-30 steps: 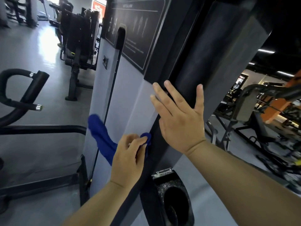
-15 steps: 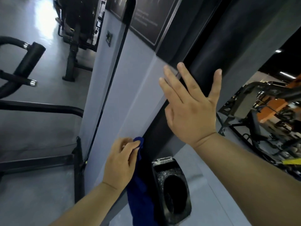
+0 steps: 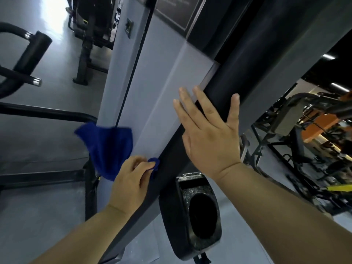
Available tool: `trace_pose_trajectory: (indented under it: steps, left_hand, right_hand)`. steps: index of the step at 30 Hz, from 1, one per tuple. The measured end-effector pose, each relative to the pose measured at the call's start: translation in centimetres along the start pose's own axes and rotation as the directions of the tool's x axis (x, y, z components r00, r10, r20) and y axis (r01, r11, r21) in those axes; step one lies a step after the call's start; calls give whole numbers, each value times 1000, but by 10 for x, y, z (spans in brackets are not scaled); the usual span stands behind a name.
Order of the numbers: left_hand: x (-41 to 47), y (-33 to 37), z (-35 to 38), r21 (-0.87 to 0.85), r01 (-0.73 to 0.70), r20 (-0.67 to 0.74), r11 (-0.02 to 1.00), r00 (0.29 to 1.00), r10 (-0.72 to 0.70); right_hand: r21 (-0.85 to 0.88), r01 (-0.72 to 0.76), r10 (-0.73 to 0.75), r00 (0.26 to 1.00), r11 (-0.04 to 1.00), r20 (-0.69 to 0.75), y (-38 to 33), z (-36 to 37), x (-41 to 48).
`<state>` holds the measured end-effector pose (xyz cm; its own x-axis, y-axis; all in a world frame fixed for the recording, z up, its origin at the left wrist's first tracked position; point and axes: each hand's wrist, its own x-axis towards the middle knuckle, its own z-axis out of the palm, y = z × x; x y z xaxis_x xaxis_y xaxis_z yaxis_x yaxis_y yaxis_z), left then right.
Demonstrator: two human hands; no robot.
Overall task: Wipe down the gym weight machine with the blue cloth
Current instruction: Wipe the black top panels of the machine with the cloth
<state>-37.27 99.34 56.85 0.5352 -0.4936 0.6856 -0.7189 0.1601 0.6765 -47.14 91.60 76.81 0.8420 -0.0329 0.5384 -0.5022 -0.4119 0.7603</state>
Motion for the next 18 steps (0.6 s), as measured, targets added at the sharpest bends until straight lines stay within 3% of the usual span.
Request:
trace_pose_trajectory:
  steps: [3, 7, 9, 13, 18]
  left_hand:
    - [20, 21, -5, -61, 110, -17, 992, 994, -111]
    - [35, 37, -1, -95, 38, -113, 995, 992, -48]
    - [12, 21, 7, -83, 70, -114, 994, 990, -80]
    - [-34, -10, 15, 37, 191, -52, 981, 981, -189]
    - [-9, 15, 15, -21, 162, -191, 987, 968, -163]
  right_hand:
    - [-33, 28, -26, 998, 999, 65, -3, -2, -2]
    - [-46, 155, -143, 971, 987, 190, -16, -2, -12]
    - [-7, 226, -217, 945, 974, 243, -27, 1, -20]
    - [34, 227, -228, 940, 973, 254, -34, 5, -26]
    - [48, 209, -214, 937, 977, 277, -43, 4, -26]
